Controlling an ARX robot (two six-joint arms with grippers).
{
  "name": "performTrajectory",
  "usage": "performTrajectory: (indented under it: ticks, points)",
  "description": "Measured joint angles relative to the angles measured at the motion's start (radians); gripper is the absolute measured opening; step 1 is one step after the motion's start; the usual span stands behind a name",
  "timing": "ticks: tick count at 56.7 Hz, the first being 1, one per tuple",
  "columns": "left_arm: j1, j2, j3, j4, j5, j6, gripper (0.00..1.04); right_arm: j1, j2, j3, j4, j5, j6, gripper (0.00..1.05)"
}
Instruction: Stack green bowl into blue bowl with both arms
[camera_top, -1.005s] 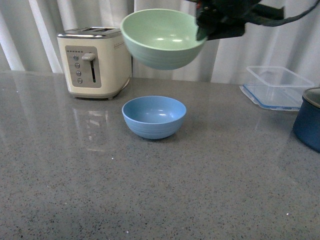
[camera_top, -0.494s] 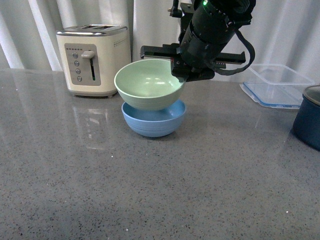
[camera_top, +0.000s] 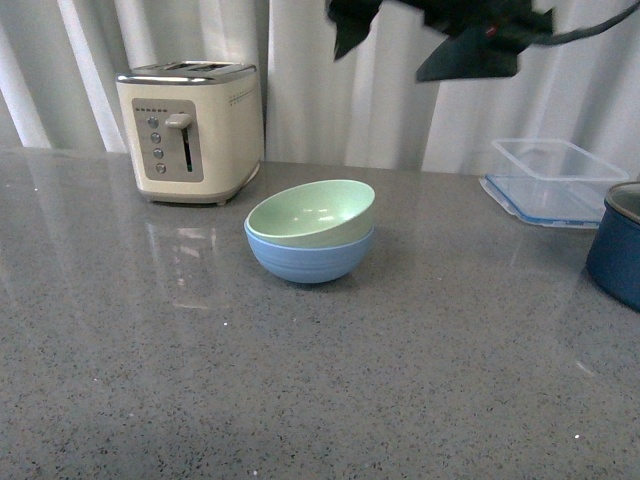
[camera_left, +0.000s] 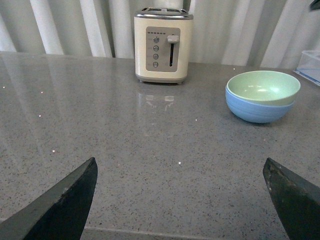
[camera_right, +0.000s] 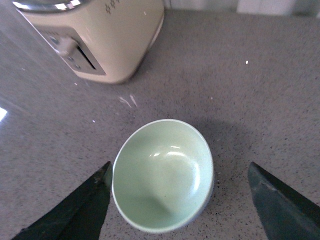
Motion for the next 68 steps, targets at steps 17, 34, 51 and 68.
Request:
performTrajectory:
  ticks: [17,34,51,68]
  points:
    - [0.000,0.000,0.000,0.000,0.000,0.000,0.98,-0.163,-0.443,-0.621,0.640,0.257,-0.163,0.70]
    - [0.000,0.000,0.000,0.000,-0.001,0.000,0.98,-0.221,-0.630,-1.077,0.922,0.204,-0.230,0.18]
    - [0.000,0.000,0.000,0.000,-0.001,0.000,0.98,-0.278,-0.809,-1.320,0.982,0.153,-0.234,0.01]
    - [0.000,0.000,0.000,0.000,0.000,0.000,0.98,-0.360,-0.967,-1.453,0.961,0.079,-0.234,0.01]
